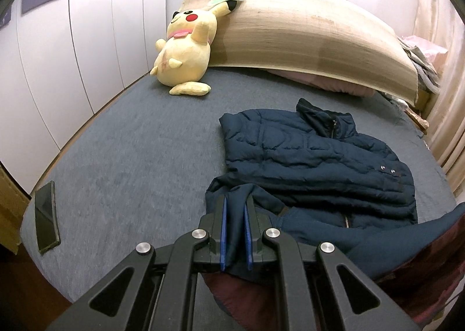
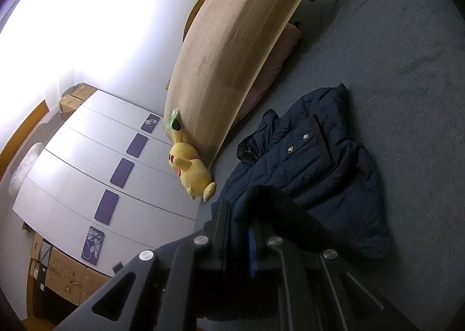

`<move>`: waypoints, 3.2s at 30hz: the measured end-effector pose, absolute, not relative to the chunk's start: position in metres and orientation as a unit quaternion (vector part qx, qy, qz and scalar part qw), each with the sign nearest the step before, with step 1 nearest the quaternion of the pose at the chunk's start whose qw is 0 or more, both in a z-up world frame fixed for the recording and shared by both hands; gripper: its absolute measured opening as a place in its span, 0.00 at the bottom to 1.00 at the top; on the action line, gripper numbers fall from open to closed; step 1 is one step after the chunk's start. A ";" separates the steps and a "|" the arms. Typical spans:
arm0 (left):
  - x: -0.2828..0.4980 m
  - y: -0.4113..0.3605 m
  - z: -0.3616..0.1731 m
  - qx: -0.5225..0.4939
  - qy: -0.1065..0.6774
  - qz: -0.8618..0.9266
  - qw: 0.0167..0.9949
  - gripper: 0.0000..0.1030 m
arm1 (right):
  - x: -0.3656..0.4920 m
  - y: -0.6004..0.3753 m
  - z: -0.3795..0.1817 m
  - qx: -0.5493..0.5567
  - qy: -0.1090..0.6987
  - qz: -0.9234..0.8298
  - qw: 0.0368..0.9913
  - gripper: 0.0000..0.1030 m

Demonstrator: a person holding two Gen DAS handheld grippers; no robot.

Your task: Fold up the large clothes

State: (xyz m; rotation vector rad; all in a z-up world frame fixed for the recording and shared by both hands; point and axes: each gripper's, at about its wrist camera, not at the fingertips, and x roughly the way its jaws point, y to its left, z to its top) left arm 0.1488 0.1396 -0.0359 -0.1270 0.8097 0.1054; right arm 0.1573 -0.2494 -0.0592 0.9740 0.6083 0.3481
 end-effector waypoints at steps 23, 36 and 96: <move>0.160 0.152 -0.033 -0.085 0.398 0.035 0.913 0.11 | 0.163 -0.243 -0.046 0.446 0.278 0.160 0.835 0.10; 0.204 0.143 -0.010 -0.069 0.396 0.020 0.915 0.10 | 0.200 -0.247 -0.029 0.428 0.271 0.155 0.848 0.10; 0.358 0.132 -0.035 -0.048 0.467 0.022 0.883 0.10 | 0.364 -0.259 -0.027 0.380 0.316 0.103 0.863 0.10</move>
